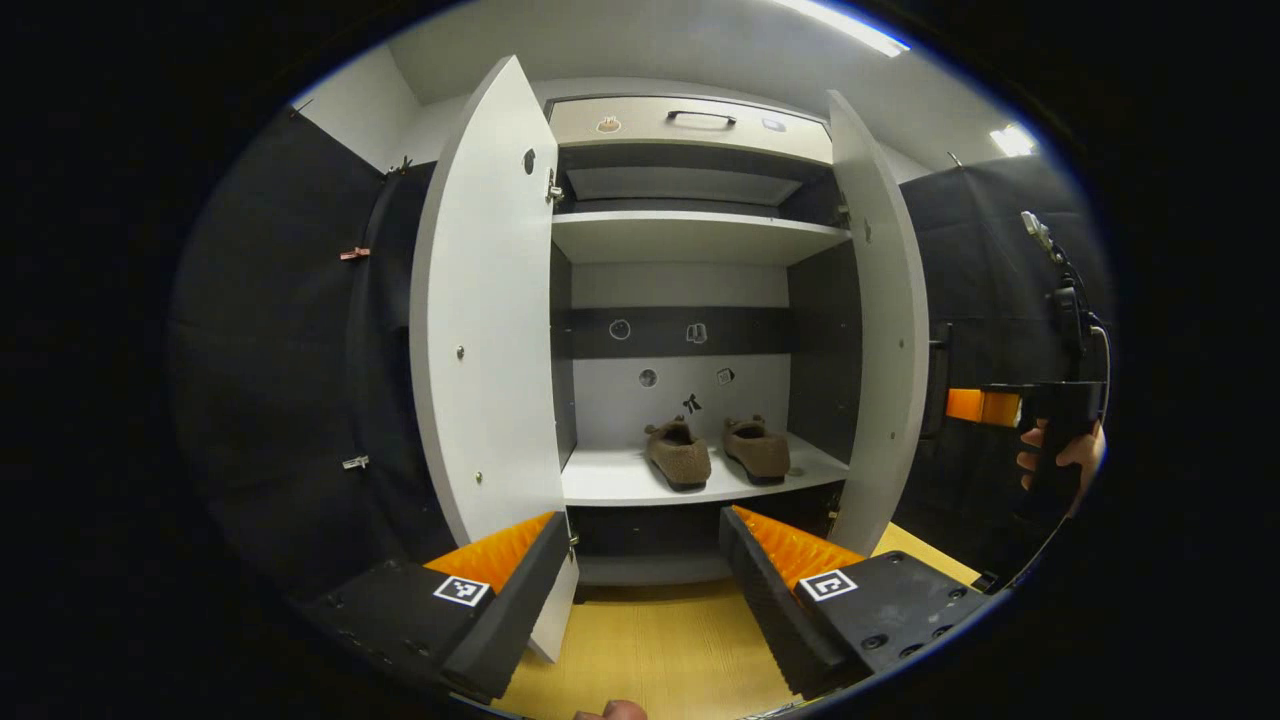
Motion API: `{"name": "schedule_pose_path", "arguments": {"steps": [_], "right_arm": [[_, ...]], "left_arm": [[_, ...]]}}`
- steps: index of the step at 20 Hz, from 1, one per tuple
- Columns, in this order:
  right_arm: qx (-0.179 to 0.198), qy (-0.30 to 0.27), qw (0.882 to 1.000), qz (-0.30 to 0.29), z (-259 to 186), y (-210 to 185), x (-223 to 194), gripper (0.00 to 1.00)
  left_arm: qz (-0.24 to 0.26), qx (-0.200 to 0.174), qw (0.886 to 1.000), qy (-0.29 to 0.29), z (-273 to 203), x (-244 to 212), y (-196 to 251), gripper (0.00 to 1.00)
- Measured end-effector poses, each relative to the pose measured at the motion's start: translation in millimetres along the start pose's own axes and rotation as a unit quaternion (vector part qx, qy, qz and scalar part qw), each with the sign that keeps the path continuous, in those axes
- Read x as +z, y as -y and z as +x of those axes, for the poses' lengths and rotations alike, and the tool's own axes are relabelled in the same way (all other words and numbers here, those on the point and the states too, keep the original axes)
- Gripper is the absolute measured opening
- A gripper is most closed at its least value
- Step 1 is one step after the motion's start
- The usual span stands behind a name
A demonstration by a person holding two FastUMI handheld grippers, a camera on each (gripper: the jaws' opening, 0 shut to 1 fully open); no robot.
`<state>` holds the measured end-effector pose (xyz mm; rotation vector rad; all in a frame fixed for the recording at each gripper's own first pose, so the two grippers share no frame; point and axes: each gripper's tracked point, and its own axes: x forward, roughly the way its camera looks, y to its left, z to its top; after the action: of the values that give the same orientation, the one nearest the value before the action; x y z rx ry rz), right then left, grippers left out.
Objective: Grab one shoe with the right hand and put it into the shoe cabinet, grab the other shoe with the left hand and put it into the shoe cabinet; then close the right door with the right hand and the left door with the left hand.
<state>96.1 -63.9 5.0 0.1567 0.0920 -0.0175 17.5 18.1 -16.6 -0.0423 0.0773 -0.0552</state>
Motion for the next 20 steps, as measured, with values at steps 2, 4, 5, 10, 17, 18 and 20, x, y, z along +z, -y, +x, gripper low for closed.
{"name": "schedule_pose_path", "arguments": {"steps": [2, 4, 5, 10, 17, 18, 20], "right_arm": [[0.017, -0.008, 1.000, -0.003, 2, -18, -6, 0.98], [0.042, -0.021, 0.999, 0.004, 1, -39, -14, 0.98], [0.052, -0.025, 0.998, 0.006, -2, -48, -17, 0.98], [0.085, -0.015, 0.996, 0.006, -8, -80, -20, 0.98], [0.080, 0.009, 0.997, -0.015, -15, -86, -30, 0.98], [0.078, 0.011, 0.997, -0.022, -16, -86, -31, 0.98], [0.087, 0.006, 0.996, -0.011, -20, -93, -32, 0.98]], "left_arm": [[-0.003, 0.001, 1.000, -0.002, -2, -2, -4, 0.96], [-0.003, 0.006, 1.000, -0.002, -6, -4, -10, 0.96], [-0.004, 0.009, 1.000, -0.002, -6, -4, -14, 0.96], [-0.008, 0.034, 0.999, 0.007, -16, 5, -44, 0.96], [0.012, 0.115, 0.993, 0.035, -33, 22, -135, 0.96], [0.009, 0.126, 0.991, 0.036, -35, 23, -150, 0.96], [0.002, 0.145, 0.989, 0.042, -32, 26, -175, 0.96]]}}
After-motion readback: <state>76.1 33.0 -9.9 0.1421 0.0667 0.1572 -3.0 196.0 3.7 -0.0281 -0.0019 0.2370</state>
